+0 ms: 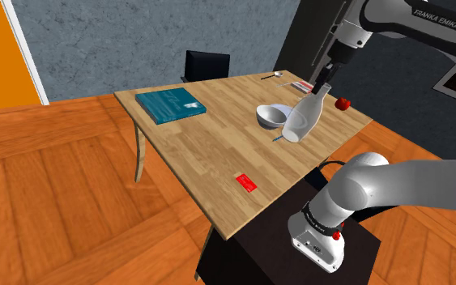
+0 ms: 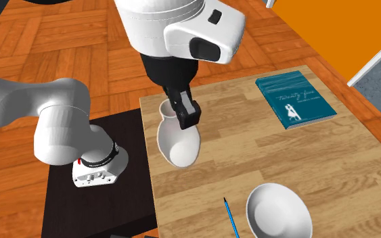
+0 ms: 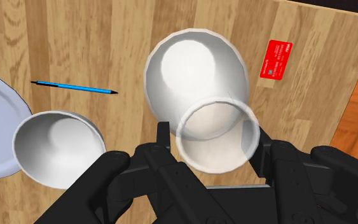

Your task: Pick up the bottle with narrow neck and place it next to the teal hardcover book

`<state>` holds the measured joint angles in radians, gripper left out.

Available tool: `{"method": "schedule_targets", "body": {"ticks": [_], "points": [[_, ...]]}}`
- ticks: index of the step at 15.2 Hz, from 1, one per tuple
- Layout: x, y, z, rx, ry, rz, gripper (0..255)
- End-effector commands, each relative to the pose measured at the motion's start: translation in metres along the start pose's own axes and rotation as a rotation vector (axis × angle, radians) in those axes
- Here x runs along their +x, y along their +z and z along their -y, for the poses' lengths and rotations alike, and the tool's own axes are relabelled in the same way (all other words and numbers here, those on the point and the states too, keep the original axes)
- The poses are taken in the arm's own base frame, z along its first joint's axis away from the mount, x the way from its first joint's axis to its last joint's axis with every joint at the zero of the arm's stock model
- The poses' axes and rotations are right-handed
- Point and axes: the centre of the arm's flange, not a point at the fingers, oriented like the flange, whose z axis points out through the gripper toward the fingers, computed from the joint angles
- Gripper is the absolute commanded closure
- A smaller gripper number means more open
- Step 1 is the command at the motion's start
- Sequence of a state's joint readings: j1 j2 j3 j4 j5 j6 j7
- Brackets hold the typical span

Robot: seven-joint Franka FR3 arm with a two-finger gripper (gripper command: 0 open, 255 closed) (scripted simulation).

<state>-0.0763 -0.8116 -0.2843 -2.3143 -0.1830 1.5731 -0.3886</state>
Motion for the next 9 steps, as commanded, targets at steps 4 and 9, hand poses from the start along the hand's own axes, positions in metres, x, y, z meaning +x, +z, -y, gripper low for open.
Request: {"method": "schedule_targets", "body": {"ticks": [4, 9], "points": [[0.002, -0.027, 0.0, 0.0, 0.0, 0.0, 255], [0.003, -0.053, 0.001, 0.0, 0.0, 0.0, 255]]}}
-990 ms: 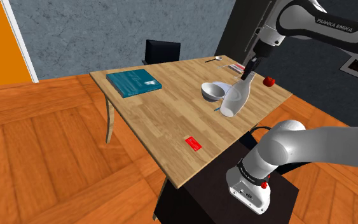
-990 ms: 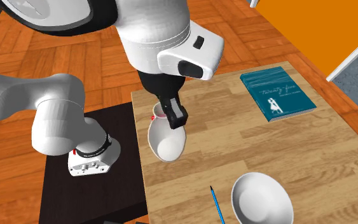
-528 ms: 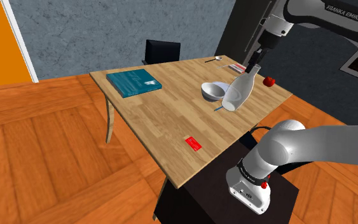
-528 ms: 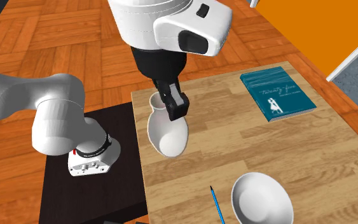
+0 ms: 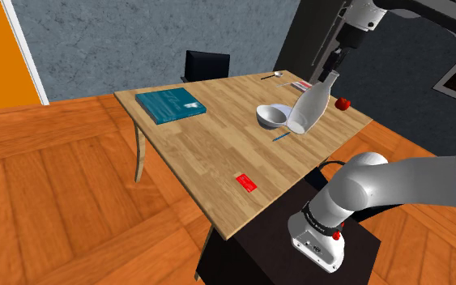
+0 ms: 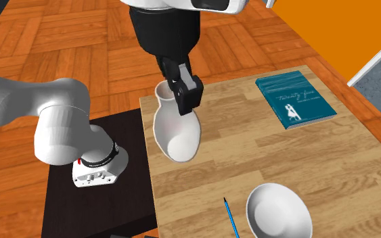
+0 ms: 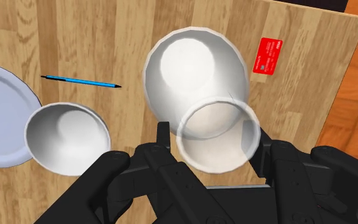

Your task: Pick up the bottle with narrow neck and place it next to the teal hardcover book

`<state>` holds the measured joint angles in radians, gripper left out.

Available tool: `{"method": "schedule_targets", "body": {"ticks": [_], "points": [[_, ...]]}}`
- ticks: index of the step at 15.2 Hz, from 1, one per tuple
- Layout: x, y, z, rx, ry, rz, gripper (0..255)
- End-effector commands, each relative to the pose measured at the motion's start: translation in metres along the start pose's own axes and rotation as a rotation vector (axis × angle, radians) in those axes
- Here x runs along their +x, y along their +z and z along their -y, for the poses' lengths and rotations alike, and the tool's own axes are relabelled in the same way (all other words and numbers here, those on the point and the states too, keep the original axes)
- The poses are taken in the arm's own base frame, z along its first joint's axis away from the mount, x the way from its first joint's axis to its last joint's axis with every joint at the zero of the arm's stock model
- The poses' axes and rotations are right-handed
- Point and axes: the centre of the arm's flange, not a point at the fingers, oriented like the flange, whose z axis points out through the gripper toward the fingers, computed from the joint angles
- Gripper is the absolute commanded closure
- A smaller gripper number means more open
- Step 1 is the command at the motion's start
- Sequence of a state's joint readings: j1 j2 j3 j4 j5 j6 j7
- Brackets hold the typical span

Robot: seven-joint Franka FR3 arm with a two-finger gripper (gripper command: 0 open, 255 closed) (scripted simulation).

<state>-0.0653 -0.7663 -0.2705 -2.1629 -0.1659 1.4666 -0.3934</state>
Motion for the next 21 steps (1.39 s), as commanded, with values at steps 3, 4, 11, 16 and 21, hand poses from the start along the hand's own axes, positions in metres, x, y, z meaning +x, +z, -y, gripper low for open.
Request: {"method": "schedule_targets", "body": {"ticks": [3, 4, 11, 16, 21], "points": [[0.001, -0.021, 0.0, 0.0, 0.0, 0.0, 255], [0.001, -0.026, 0.0, 0.0, 0.0, 0.0, 255], [0.003, -0.063, 0.0, 0.0, 0.0, 0.0, 255], [0.005, -0.089, 0.0, 0.0, 0.0, 0.0, 255], [0.027, -0.087, 0.004, 0.0, 0.0, 0.0, 255]]}}
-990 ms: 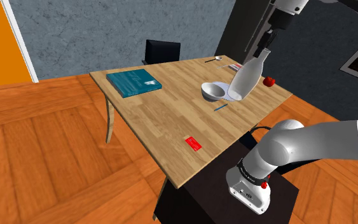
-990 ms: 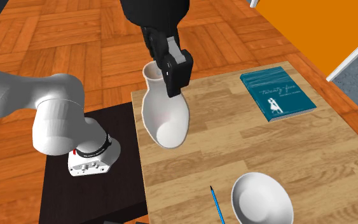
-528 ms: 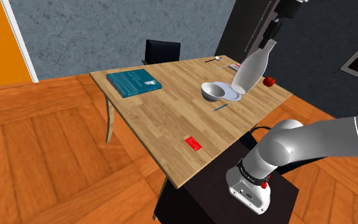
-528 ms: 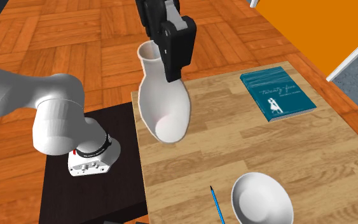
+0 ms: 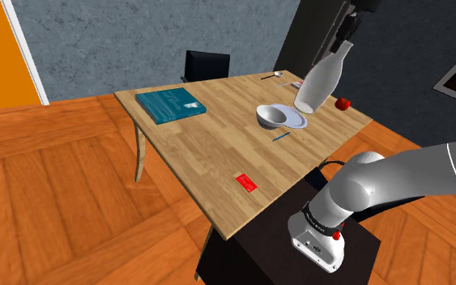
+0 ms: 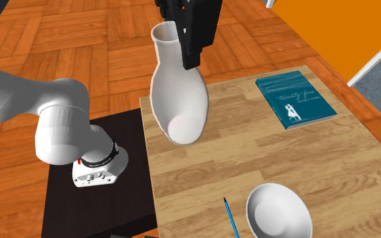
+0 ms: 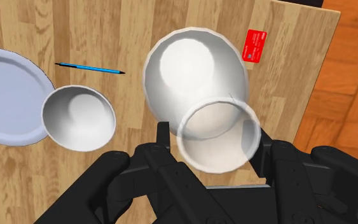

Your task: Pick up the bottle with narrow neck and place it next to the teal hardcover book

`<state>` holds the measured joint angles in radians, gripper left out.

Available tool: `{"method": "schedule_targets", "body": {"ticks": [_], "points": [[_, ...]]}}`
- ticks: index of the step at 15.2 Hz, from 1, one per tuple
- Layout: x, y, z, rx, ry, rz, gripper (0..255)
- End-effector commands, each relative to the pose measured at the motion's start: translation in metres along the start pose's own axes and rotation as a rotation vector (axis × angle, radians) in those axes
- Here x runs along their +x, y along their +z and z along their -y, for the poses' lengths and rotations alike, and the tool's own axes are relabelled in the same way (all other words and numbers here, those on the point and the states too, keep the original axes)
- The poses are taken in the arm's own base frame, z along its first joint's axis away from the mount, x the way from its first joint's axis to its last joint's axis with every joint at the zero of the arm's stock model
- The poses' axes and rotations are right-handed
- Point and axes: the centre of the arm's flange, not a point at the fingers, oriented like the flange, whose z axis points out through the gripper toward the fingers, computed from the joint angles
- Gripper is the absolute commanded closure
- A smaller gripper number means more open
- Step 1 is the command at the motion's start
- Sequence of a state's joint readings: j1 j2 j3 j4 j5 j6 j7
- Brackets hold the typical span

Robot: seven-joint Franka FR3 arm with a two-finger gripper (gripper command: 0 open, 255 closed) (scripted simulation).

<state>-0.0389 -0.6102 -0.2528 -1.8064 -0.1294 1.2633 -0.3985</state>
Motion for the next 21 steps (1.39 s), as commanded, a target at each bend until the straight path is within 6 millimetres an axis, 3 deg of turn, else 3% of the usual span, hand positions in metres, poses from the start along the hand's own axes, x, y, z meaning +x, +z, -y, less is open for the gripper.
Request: {"method": "schedule_targets", "body": {"ticks": [1, 21], "points": [[0.02, 0.013, 0.003, 0.0, 0.0, -0.001, 255], [0.234, 0.162, 0.043, 0.0, 0.0, -0.001, 255]]}}
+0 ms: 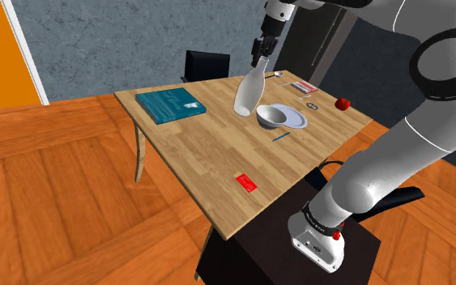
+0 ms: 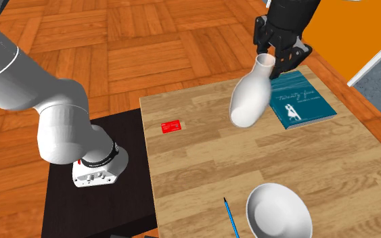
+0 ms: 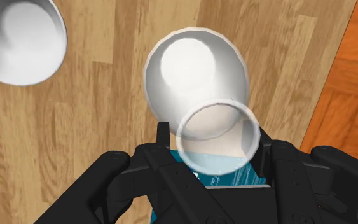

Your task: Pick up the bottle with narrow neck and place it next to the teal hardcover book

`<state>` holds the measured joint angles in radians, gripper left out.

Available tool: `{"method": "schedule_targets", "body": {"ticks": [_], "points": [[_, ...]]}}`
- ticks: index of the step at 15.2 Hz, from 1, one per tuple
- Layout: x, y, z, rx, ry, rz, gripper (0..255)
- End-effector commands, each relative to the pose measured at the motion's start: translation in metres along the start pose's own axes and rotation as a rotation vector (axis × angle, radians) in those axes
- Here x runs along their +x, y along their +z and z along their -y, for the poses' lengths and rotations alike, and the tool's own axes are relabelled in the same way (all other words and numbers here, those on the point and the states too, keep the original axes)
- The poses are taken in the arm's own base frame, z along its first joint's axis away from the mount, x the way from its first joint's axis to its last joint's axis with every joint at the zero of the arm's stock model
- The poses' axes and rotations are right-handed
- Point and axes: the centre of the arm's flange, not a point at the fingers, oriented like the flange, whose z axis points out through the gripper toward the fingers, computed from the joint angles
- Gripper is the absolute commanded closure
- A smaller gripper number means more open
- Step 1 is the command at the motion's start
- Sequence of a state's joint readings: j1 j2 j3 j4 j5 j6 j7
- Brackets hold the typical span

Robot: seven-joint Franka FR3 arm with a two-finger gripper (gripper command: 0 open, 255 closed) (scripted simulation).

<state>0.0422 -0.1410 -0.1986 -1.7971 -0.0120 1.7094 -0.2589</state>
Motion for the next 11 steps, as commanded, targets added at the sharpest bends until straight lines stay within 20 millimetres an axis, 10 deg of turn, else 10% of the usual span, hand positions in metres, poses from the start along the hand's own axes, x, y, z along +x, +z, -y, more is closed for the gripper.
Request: {"method": "schedule_targets", "body": {"ticks": [1, 11], "points": [[0.02, 0.015, 0.007, 0.0, 0.0, -0.001, 255], [0.106, 0.086, 0.023, 0.0, 0.0, -0.001, 255]]}}
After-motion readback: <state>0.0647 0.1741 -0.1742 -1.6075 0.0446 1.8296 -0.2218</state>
